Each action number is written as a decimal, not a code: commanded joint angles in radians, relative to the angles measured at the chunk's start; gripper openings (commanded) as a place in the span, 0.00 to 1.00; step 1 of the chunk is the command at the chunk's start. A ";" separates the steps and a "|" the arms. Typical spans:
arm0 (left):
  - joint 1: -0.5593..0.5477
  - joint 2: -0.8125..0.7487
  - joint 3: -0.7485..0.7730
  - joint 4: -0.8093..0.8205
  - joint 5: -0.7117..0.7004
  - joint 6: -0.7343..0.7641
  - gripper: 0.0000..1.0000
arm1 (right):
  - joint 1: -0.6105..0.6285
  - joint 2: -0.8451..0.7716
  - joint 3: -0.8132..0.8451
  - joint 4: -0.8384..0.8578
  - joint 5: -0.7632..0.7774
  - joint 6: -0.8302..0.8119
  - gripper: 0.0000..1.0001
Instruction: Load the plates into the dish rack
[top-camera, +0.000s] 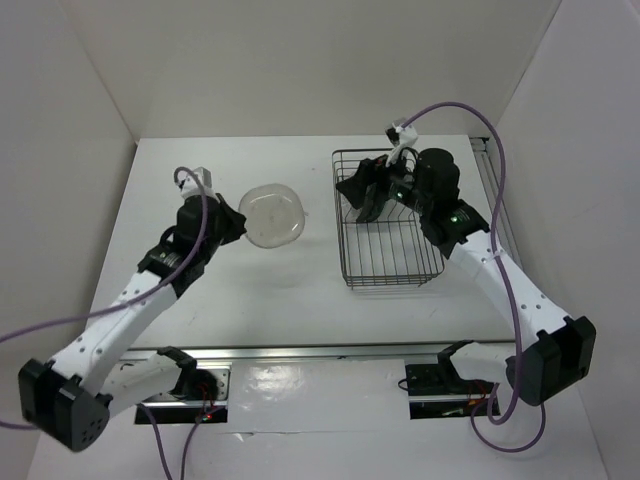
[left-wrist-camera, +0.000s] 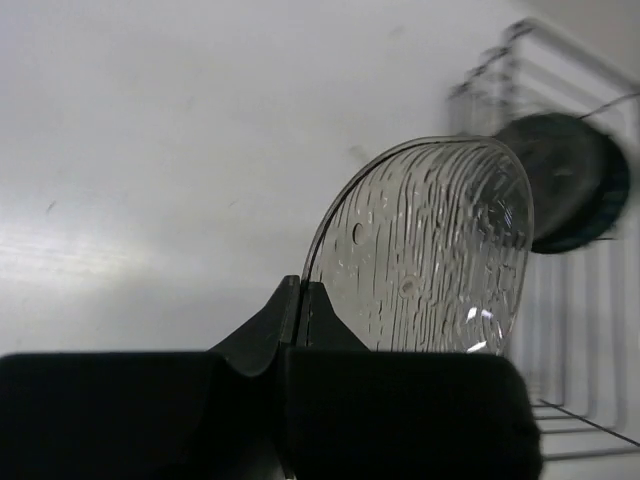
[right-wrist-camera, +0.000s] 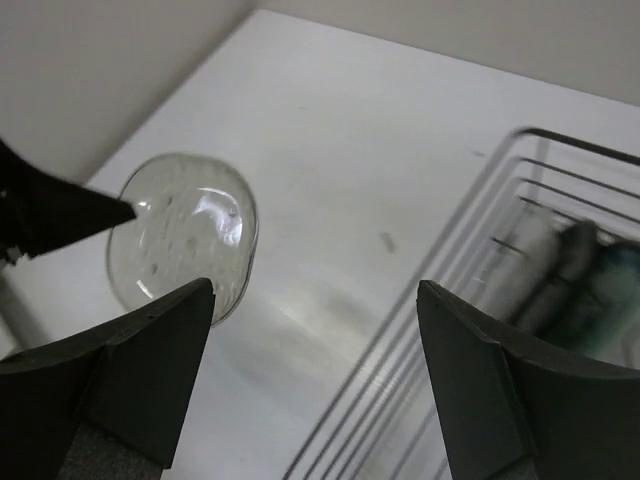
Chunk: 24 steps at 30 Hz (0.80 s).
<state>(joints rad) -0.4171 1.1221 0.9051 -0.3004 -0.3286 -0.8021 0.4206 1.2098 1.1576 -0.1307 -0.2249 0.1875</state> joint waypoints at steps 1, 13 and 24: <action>-0.043 -0.116 -0.067 0.190 0.144 0.142 0.00 | 0.006 0.049 0.001 0.218 -0.401 -0.026 0.89; -0.069 -0.157 -0.118 0.354 0.303 0.170 0.00 | 0.036 0.143 -0.021 0.238 -0.436 -0.008 0.88; -0.069 -0.179 -0.150 0.422 0.303 0.150 0.00 | 0.101 0.218 -0.064 0.229 -0.386 -0.019 0.85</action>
<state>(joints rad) -0.4847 0.9703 0.7647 0.0277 -0.0437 -0.6548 0.5045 1.4189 1.0950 0.0586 -0.6346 0.1818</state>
